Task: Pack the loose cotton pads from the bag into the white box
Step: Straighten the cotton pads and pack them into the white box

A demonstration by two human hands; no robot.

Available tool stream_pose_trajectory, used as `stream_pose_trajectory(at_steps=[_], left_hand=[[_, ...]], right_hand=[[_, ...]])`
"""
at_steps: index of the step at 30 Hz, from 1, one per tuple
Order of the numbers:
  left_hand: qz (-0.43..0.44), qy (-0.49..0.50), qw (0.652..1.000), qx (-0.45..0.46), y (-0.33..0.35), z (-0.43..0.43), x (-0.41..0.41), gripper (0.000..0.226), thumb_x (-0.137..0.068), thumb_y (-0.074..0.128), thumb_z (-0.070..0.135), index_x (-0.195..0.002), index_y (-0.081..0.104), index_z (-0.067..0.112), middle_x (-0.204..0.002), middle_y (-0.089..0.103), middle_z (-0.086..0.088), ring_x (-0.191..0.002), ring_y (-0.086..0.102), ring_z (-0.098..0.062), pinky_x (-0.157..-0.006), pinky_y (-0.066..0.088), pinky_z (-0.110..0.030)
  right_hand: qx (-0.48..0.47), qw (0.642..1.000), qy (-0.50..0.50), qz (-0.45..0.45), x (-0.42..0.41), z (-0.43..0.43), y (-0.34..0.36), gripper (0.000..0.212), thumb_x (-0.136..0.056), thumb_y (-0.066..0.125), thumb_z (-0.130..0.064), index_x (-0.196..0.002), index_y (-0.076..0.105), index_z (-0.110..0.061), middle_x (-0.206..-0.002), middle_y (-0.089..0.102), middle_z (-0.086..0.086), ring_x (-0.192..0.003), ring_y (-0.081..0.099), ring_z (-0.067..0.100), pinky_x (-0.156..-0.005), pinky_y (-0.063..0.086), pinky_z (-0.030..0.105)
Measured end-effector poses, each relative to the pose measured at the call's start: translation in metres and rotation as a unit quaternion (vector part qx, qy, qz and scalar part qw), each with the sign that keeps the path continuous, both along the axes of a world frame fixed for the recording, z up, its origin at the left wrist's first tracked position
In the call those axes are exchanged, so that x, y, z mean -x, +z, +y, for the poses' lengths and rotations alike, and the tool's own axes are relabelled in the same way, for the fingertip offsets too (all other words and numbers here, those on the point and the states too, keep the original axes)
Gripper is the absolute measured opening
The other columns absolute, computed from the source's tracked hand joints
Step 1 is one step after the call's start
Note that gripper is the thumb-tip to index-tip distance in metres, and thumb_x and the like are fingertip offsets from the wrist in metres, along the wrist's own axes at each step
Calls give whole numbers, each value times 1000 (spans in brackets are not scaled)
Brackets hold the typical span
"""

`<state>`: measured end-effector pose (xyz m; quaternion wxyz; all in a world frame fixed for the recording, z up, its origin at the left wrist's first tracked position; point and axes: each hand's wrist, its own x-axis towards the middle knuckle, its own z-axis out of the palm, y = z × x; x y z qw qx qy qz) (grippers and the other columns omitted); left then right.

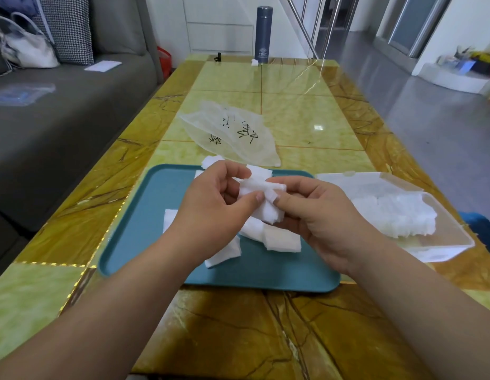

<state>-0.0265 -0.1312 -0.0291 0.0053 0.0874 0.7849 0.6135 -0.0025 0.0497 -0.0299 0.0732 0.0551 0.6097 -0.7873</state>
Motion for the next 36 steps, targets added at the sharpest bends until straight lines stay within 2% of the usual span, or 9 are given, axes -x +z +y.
stream_pose_trajectory(at_steps=[3,7,10,13,20,23,25,29,36], left_hand=[[6,19,1000,3,0,0,1,27,-87,82,21,-105,64,30,-88,74,-10,-70,64,-20,-70,55,-38],[0,36,999,-5,0,0,1,27,-85,83,23,-103,63,28,-85,74,-8,-79,71,-31,-70,56,-39],[-10,35,999,-13,1,0,-1,27,-86,83,22,-103,63,26,-85,75,-8,-81,71,-34,-73,57,-43],[-18,29,999,-24,3,0,-1,24,-89,79,18,-104,63,27,-86,75,-9,-82,71,-35,-72,56,-43],[-33,33,998,-43,4,0,-2,20,-92,75,15,-106,65,26,-84,75,-9,-72,69,-20,-66,52,-31],[-32,57,997,-46,5,-2,-1,7,-94,74,18,-98,69,17,-80,75,-10,-62,68,-11,-56,47,-19],[-30,65,997,-43,4,-3,1,5,-93,75,18,-92,71,16,-79,76,-9,-60,66,-9,-55,47,-18],[-25,74,996,-36,3,-7,3,5,-93,75,19,-88,72,19,-76,73,0,-57,58,-4,-62,49,-21],[2,86,995,-55,11,-17,7,5,-99,66,14,-94,64,14,-70,73,-5,-54,58,-10,-63,49,-34]], right_hand=[[17,1000,24,3,0,3,2,34,-92,66,6,-125,70,-1,-118,73,27,-101,75,29,-87,62,36],[19,999,42,24,-2,2,2,57,-70,84,3,-125,69,-3,-112,78,19,-101,77,27,-89,61,33],[10,1000,13,27,-1,-1,1,44,-80,78,-9,-123,71,-2,-112,77,22,-102,76,29,-89,62,36],[21,1000,-9,14,0,0,-2,30,-93,69,-8,-122,71,2,-117,73,31,-100,74,31,-85,63,37],[33,999,-24,2,0,0,-1,23,-98,64,-7,-117,72,3,-110,77,25,-98,76,30,-83,65,38],[25,999,-40,-8,0,1,-1,19,-98,65,-9,-112,74,0,-107,79,20,-98,77,29,-82,65,38],[28,998,-46,-13,0,2,0,18,-98,65,-8,-111,75,1,-105,79,20,-96,77,29,-81,66,39],[34,998,-57,-22,2,2,-1,16,-97,66,-7,-108,75,1,-102,79,20,-94,77,29,-78,66,38],[-3,994,-103,-36,4,6,-7,12,-99,67,-10,-104,77,-5,-105,80,17,-107,75,35,-79,65,38]])
